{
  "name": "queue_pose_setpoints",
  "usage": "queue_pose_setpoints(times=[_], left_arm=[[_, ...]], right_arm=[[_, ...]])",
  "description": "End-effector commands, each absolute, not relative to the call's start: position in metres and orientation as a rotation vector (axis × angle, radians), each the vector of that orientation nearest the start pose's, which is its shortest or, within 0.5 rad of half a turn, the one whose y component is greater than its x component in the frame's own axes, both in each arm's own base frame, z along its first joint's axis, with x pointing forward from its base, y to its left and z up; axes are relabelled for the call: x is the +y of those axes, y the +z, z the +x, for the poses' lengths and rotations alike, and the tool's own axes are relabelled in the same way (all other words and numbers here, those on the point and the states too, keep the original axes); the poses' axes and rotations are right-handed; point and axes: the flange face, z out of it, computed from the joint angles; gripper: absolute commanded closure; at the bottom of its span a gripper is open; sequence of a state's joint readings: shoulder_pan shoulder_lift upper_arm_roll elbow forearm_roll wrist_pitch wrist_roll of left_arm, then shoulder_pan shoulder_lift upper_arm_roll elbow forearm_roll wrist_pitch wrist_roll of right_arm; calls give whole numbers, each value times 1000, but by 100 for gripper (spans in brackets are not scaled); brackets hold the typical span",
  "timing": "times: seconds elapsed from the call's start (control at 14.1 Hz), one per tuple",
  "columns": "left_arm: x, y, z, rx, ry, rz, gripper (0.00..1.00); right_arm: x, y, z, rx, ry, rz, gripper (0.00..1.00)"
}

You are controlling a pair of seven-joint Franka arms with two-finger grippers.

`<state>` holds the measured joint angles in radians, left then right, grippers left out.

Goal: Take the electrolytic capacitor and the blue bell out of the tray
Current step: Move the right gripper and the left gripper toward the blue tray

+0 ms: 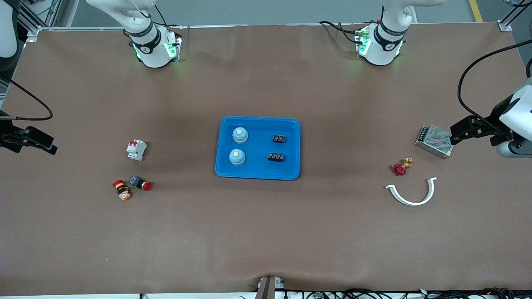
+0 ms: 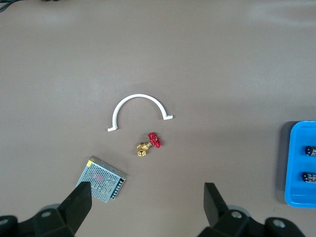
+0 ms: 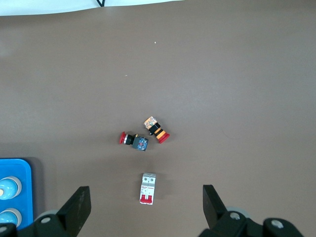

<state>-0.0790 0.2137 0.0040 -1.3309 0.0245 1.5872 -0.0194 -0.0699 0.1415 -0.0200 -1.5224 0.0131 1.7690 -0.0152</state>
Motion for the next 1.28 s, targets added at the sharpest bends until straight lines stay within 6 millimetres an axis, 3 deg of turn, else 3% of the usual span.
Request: queue_pose_setpoints(times=[0.0,0.28,0.5,0.64,0.85,1.0,1.21], left_arm=[[-44,614,621,71,-77,-3098,0],[-47,612,621,78,-70,-3098,0],[-52,595,620,99,-21,-3095,0],[-52,586,616,90,14,-3094,0],[-53,576,604,-129,82,-3086,0],[-67,558,600,-263,135,-3068,0],[-79,553,598,-434,141,-3040,0]], right_arm=[[-54,590,612,113,-183,-3140,0],[-56,591,612,120,-193,-3140,0],[-58,590,613,131,-193,-3125,0],[-50,585,613,121,-172,-3124,0],[-46,576,615,121,-138,-3124,0],[-41,568,615,110,-111,-3123,0],[-22,569,614,124,-91,-3107,0]])
